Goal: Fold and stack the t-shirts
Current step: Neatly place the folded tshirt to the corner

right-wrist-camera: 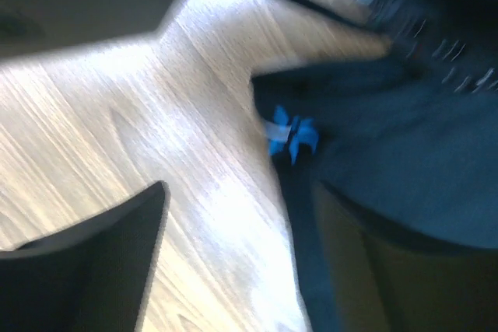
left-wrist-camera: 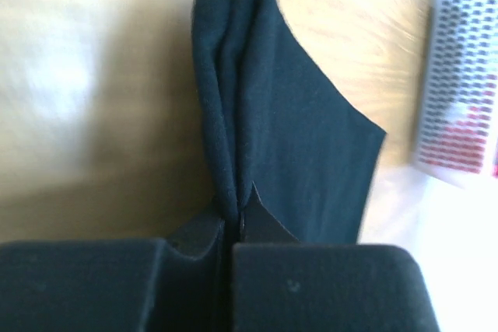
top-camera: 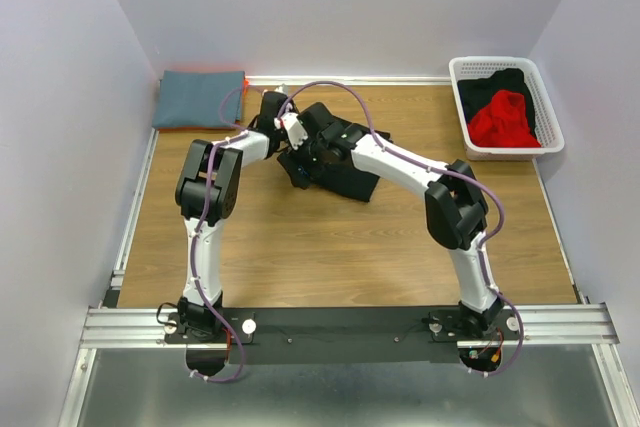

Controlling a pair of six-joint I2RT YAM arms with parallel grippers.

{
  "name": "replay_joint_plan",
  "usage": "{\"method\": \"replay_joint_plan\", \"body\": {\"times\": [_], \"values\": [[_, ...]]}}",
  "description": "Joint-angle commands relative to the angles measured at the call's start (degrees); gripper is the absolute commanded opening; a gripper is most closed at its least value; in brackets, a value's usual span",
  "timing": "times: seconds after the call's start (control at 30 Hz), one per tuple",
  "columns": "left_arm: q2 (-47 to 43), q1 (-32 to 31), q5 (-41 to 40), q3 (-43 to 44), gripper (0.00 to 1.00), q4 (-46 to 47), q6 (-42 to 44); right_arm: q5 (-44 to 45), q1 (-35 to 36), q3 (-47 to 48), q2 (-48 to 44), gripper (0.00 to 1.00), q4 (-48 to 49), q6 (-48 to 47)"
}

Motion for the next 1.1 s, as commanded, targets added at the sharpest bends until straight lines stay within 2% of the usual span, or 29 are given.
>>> {"method": "replay_joint_plan", "body": {"times": [0.0, 0.03, 0.1, 0.23, 0.33, 0.37, 0.47, 0.57, 0.8, 1.07], "values": [[-2.07, 0.32, -10.67, 7.33, 0.00, -11.67, 17.95, 1.10, -1.83, -0.90, -4.30, 0.90, 1.20, 2.30], [-2.07, 0.41, -11.83, 10.04, 0.00, -14.64, 20.08, 1.45, -2.97, -1.43, -6.13, 1.00, 1.20, 2.13], [-1.63, 0.76, -13.85, 12.52, 0.00, -16.77, 26.83, 2.16, -4.38, -3.01, -8.08, 1.00, 1.12, 1.78], [-0.84, 2.25, -18.24, 20.33, 0.00, -23.26, 35.10, 4.53, -9.20, -5.74, -12.73, 1.00, 1.03, 0.63], [0.39, 4.09, -19.40, 26.21, 0.00, -27.04, 40.13, 6.11, -11.76, -8.46, -15.73, 1.00, 0.85, -0.16], [0.74, 4.53, -19.40, 27.63, 0.00, -27.58, 44.49, 6.55, -13.25, -9.17, -16.34, 1.00, 0.77, -0.51], [1.71, 6.73, -22.99, 32.38, 0.00, -29.70, 51.71, 8.75, -14.49, -12.07, -18.98, 1.00, 0.68, -1.83], [2.15, 9.28, -22.56, 34.93, 0.00, -30.14, 57.44, 10.95, -14.84, -14.09, -20.74, 1.00, 0.68, -2.45], [4.52, 12.36, -21.77, 43.37, 0.00, -31.98, 65.80, 11.48, -14.93, -14.97, -21.18, 1.00, 0.68, -2.97], [5.66, 13.85, -21.95, 50.23, 0.00, -31.28, 68.97, 12.00, -14.93, -15.41, -21.09, 1.00, 0.59, -3.32]]}}
